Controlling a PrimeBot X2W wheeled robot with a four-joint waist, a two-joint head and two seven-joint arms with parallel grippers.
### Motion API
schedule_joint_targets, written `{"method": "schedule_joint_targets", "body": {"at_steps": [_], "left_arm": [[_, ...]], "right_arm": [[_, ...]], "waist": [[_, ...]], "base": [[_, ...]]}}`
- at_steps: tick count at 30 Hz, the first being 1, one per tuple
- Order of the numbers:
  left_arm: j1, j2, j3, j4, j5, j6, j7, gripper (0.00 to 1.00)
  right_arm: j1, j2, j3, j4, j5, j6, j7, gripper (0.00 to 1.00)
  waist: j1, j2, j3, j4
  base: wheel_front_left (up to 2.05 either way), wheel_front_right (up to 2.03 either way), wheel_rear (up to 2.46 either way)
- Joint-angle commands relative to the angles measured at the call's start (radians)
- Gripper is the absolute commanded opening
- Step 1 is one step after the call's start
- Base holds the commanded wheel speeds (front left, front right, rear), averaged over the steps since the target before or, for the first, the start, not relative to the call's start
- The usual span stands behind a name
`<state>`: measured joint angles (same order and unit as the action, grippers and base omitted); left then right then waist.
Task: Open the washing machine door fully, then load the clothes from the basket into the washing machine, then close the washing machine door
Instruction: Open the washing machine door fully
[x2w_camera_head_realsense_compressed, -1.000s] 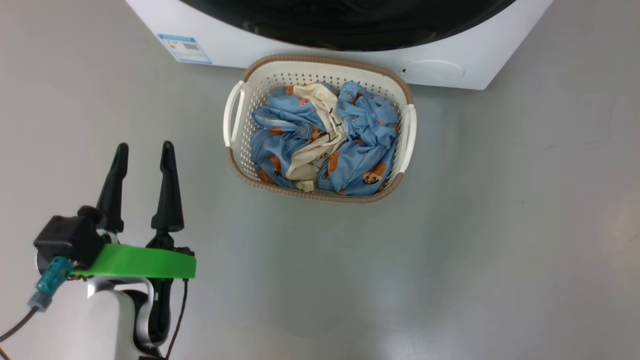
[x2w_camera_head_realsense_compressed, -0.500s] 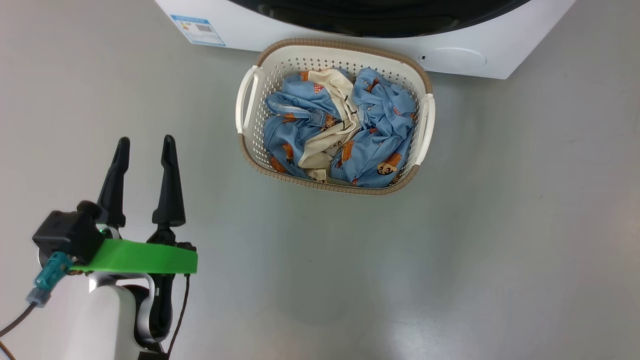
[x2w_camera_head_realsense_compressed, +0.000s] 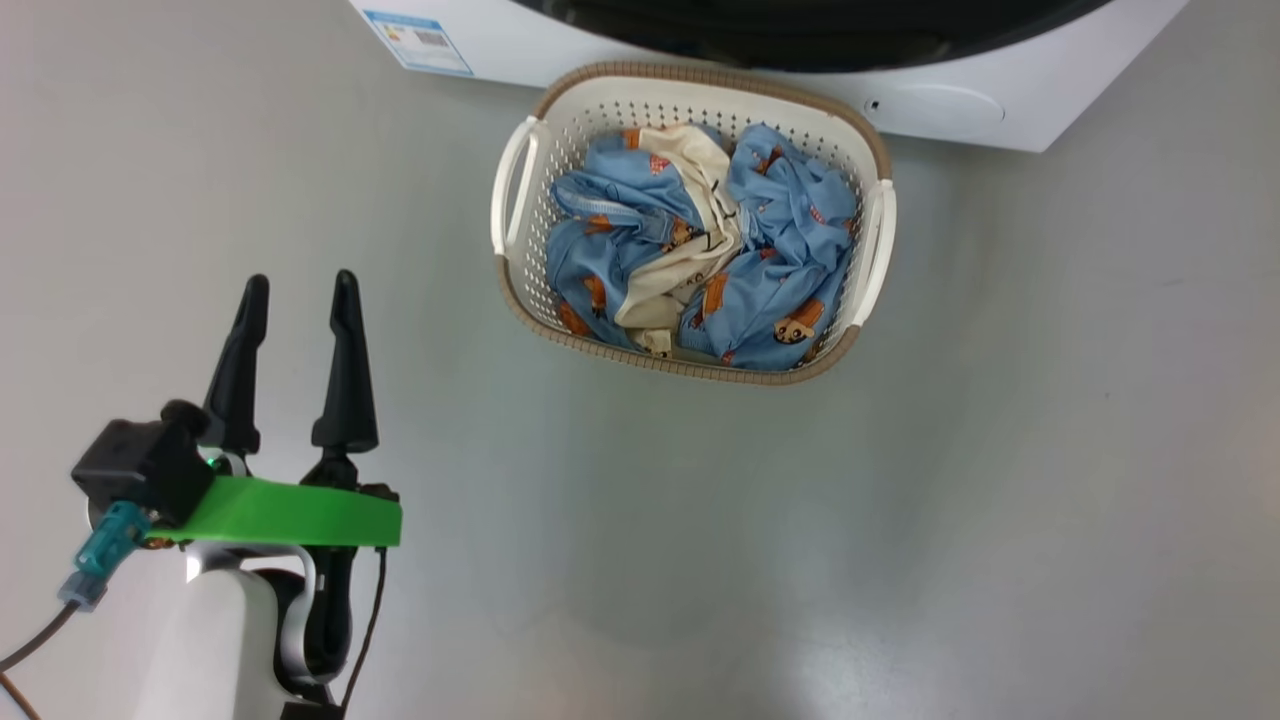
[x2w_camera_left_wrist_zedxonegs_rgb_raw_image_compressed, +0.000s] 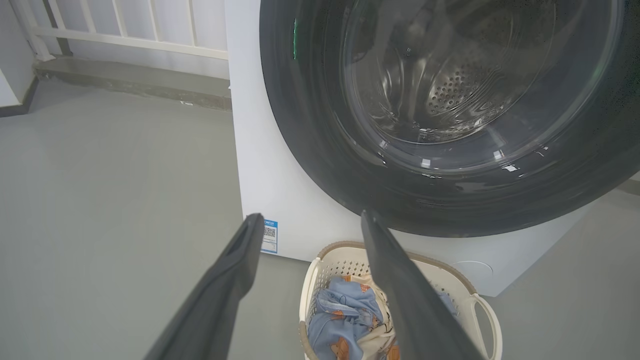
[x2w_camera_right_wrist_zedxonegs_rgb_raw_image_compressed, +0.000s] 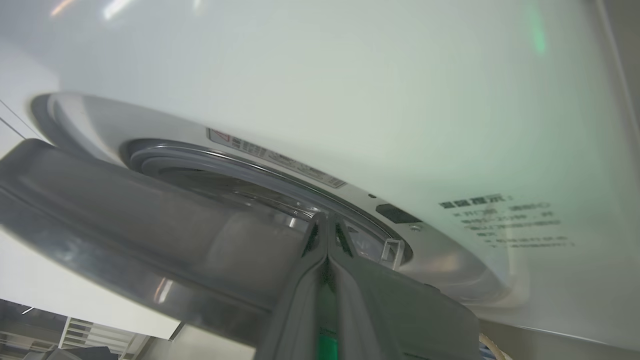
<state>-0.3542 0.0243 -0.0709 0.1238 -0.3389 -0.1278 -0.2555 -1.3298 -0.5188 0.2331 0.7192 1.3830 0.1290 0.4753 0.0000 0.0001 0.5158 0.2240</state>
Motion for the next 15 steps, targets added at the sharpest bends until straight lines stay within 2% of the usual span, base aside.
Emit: {"method": "schedule_joint_targets", "body": {"at_steps": [1, 15], "left_arm": [[-0.013, 0.026, 0.03, -0.018, -0.004, 0.003, -0.006, 1.0], [0.065, 0.026, 0.051, 0.018, 0.018, 0.003, -0.006, 1.0]], "right_arm": [[0.005, 0.021, 0.021, -0.035, 0.006, 0.002, 0.022, 0.0], [0.216, 0.048, 0.094, -0.087, 0.072, 0.002, 0.091, 0.0]], "waist": [[0.0, -0.0001, -0.011, 0.001], [0.0, -0.0001, -0.172, 0.004]], "base": [[0.0, 0.0, 0.0], [0.0, 0.0, 0.0]]}}
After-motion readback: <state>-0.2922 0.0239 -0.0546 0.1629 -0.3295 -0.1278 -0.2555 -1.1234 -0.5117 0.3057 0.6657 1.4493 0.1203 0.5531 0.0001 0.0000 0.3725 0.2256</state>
